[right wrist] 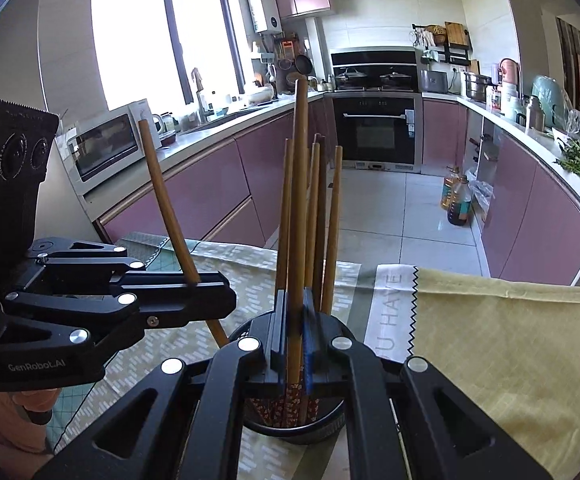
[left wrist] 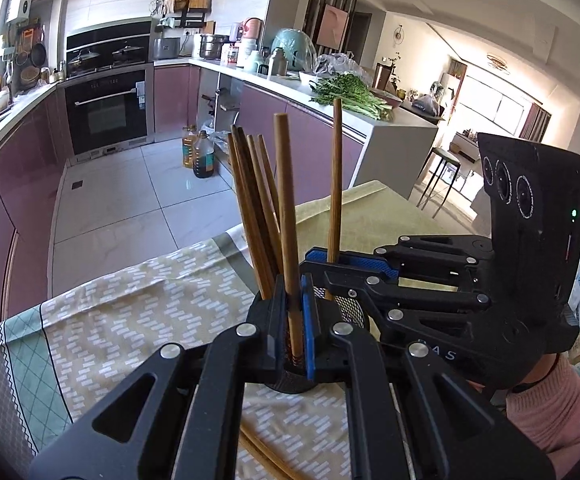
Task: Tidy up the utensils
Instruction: 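Open the left tool while the right tool opens, then withdraw both from the cup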
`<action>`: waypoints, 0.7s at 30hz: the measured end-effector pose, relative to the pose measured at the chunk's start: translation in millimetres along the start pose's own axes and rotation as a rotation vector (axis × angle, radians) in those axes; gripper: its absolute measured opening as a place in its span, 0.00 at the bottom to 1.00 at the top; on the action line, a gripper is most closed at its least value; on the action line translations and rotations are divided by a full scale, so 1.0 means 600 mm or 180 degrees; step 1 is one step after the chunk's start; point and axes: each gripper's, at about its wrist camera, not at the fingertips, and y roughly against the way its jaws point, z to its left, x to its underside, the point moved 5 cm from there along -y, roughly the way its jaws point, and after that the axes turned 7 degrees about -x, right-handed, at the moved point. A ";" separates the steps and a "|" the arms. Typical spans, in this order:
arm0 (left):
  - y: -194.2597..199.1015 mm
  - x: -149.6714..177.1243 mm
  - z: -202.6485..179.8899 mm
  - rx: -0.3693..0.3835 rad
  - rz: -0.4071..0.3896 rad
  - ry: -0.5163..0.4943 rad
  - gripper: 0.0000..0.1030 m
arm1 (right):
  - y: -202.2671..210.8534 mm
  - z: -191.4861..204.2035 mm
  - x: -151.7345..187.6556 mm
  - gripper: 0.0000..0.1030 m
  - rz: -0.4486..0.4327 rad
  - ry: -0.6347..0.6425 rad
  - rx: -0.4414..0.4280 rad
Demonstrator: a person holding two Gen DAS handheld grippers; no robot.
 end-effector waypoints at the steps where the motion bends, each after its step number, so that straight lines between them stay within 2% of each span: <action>1: -0.003 -0.001 0.000 -0.0007 0.0008 0.0005 0.08 | -0.001 -0.002 0.000 0.06 0.0000 -0.0009 0.0003; 11: -0.021 0.011 0.006 -0.0030 0.0046 0.0103 0.13 | -0.007 -0.013 0.007 0.07 0.0027 -0.0078 0.0036; 15: -0.007 0.026 0.010 -0.0080 -0.0039 0.0173 0.16 | -0.003 -0.013 0.012 0.07 0.0006 -0.0107 0.0013; 17: 0.009 0.032 0.011 -0.0107 -0.0105 0.0188 0.21 | 0.004 -0.008 0.015 0.07 -0.0017 -0.0096 -0.0020; 21: 0.046 0.056 0.019 -0.0179 -0.0280 0.0225 0.26 | 0.032 0.019 0.025 0.18 -0.0109 0.0011 -0.0174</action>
